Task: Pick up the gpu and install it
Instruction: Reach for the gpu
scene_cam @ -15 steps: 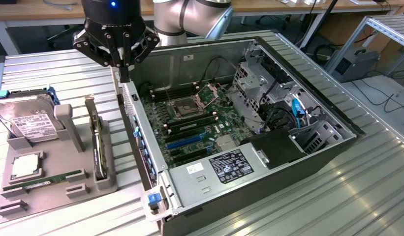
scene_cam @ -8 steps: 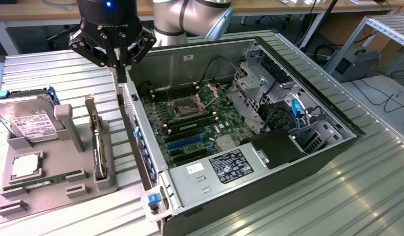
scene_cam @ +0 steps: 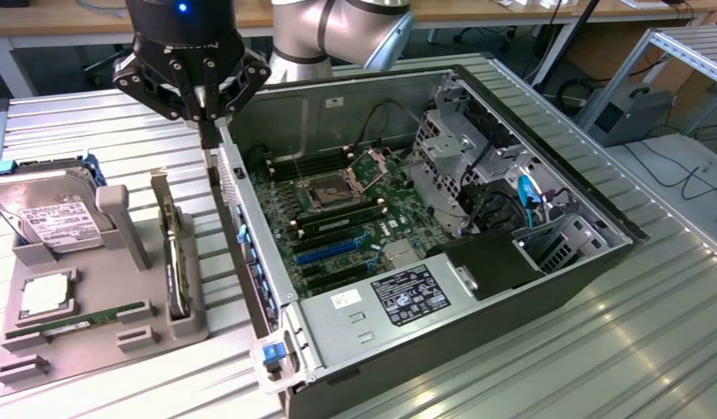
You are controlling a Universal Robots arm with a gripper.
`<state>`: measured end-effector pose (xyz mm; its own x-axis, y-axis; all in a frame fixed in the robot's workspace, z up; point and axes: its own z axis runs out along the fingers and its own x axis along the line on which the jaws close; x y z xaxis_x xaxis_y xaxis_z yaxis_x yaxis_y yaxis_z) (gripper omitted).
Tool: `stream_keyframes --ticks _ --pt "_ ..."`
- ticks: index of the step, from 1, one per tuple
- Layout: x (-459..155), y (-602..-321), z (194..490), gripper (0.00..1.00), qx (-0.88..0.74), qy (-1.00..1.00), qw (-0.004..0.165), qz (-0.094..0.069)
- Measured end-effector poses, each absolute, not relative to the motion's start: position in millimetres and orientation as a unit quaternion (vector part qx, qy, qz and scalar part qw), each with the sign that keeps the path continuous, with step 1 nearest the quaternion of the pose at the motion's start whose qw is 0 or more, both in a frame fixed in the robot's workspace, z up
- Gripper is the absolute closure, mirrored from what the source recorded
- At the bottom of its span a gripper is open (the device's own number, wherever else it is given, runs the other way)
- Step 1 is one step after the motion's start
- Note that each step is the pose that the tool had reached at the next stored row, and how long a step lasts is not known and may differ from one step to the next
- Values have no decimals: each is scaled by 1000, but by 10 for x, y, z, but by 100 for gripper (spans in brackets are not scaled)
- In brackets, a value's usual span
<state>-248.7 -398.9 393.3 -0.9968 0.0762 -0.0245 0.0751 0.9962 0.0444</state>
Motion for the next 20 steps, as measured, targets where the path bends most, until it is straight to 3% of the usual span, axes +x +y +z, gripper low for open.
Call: stream_keyframes --ticks 20 --pt "-2629 -3989 3932 89 38 999 13 22"
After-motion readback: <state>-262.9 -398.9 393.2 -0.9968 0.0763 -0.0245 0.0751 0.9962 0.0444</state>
